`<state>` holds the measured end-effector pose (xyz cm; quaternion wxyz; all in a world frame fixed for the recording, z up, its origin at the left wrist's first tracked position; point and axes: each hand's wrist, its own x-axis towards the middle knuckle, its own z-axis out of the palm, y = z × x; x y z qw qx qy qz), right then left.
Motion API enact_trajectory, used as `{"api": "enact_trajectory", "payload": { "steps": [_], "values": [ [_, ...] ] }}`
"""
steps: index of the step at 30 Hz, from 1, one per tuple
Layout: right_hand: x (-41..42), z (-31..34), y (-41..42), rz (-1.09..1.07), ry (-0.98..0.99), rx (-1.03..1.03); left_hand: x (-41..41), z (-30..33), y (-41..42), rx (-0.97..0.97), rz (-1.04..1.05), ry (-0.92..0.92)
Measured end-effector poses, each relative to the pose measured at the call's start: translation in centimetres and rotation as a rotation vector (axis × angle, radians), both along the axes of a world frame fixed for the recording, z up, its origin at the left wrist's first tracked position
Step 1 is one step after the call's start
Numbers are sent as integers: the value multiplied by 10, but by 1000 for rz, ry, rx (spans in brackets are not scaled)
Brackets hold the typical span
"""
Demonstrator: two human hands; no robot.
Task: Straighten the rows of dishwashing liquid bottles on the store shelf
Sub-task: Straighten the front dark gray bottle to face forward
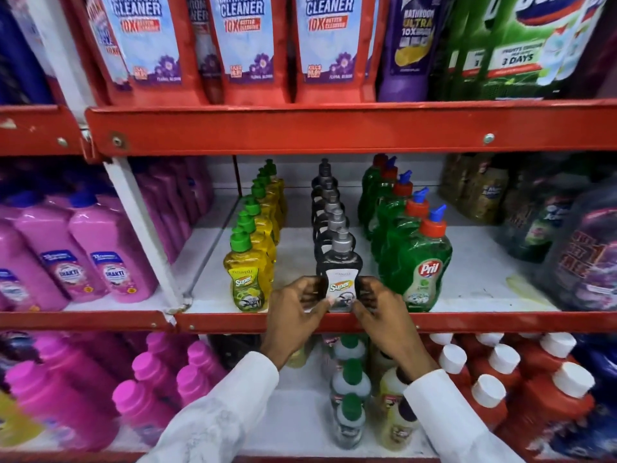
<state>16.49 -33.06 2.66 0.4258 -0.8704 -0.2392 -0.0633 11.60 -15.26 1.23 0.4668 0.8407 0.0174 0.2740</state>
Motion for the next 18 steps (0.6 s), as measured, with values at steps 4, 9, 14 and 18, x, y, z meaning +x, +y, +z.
{"api": "enact_trajectory", "payload": {
  "steps": [4, 9, 14, 18],
  "values": [
    [0, -2, 1, -20, 10, 8, 0, 2, -1, -5, -7, -6],
    [-26, -2, 4, -194, -30, 367, -26, 14, 0, -76, 66, -114],
    [-72, 2, 32, -175, -219, 602, -76, 30, 48, -80, 352, -436],
    [-72, 1, 85, 24, -134, 422, -73, 22, 102, -142, 391, -358]
  ]
}}
